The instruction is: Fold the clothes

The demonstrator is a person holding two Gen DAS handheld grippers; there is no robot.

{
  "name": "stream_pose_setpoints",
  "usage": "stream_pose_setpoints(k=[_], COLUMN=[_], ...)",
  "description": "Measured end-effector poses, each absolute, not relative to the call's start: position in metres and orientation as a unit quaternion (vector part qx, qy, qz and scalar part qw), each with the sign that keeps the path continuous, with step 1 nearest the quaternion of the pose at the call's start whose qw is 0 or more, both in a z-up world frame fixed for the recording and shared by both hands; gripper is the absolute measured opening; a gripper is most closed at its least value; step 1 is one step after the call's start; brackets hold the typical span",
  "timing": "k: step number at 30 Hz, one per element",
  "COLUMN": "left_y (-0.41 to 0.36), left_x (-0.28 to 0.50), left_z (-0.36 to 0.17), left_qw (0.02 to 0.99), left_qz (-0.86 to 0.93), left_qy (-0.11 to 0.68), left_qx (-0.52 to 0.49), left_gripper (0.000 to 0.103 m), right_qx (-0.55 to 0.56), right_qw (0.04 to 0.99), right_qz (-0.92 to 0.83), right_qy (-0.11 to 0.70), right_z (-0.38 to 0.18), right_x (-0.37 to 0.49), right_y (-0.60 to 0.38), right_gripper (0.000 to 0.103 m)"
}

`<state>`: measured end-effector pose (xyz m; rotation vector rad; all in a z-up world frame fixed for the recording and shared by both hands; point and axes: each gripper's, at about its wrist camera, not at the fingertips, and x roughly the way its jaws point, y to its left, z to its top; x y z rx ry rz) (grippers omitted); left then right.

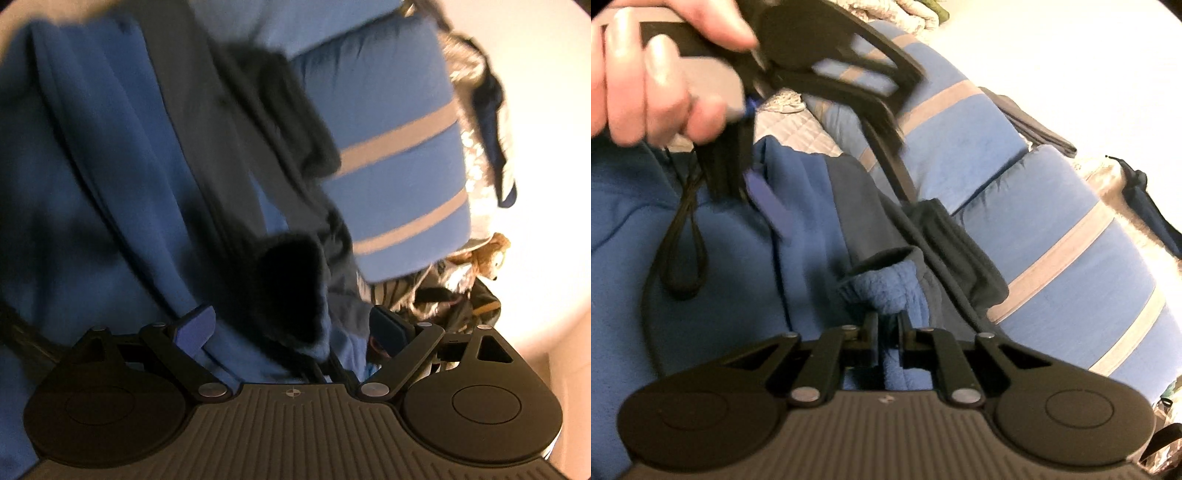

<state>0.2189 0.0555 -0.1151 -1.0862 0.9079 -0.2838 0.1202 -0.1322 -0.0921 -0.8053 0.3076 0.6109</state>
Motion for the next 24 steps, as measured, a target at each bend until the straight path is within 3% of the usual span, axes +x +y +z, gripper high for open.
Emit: stream_pose_setpoints(k=[10, 12, 16, 18, 20, 21, 22, 23, 24], left_y=[0.027, 0.026, 0.030, 0.031, 0.030, 0.029, 0.027, 0.026, 0.025], left_x=[0.246, 0.248, 0.248, 0.247, 0.245, 0.244, 0.243, 0.242, 0.241], left_z=[-0.130, -0.127, -0.127, -0.127, -0.123, -0.120, -0.115, -0.110, -0.105], left_qw=[0.714, 0.718, 0.718, 0.720, 0.725, 0.731, 0.739, 0.745, 0.749], left_qz=[-0.118, -0.108, -0.097, -0.100, -0.107, -0.109, -0.113, -0.118, -0.123], left_qy=[0.441, 0.449, 0.460, 0.457, 0.451, 0.447, 0.443, 0.438, 0.434], left_qx=[-0.531, -0.521, -0.513, -0.512, -0.509, -0.504, -0.496, -0.489, -0.485], left_gripper=[0.089, 0.058, 0.037, 0.021, 0.015, 0.014, 0.014, 0.014, 0.014], right_qx=[-0.453, -0.469, -0.475, -0.477, -0.478, -0.481, -0.484, -0.487, -0.491], right_qw=[0.838, 0.830, 0.825, 0.824, 0.823, 0.823, 0.824, 0.824, 0.825], right_qz=[0.288, 0.288, 0.291, 0.293, 0.293, 0.288, 0.283, 0.278, 0.269], right_qy=[0.100, 0.091, 0.090, 0.088, 0.087, 0.086, 0.085, 0.083, 0.082], right_z=[-0.096, -0.099, -0.099, -0.099, -0.099, -0.100, -0.101, -0.101, -0.102], right_x=[0.102, 0.099, 0.099, 0.099, 0.099, 0.099, 0.100, 0.101, 0.102], right_y=[-0.128, -0.127, -0.128, -0.129, -0.130, -0.131, -0.131, -0.132, -0.133], right_gripper=[0.010, 0.010, 0.010, 0.010, 0.011, 0.015, 0.033, 0.036, 0.047])
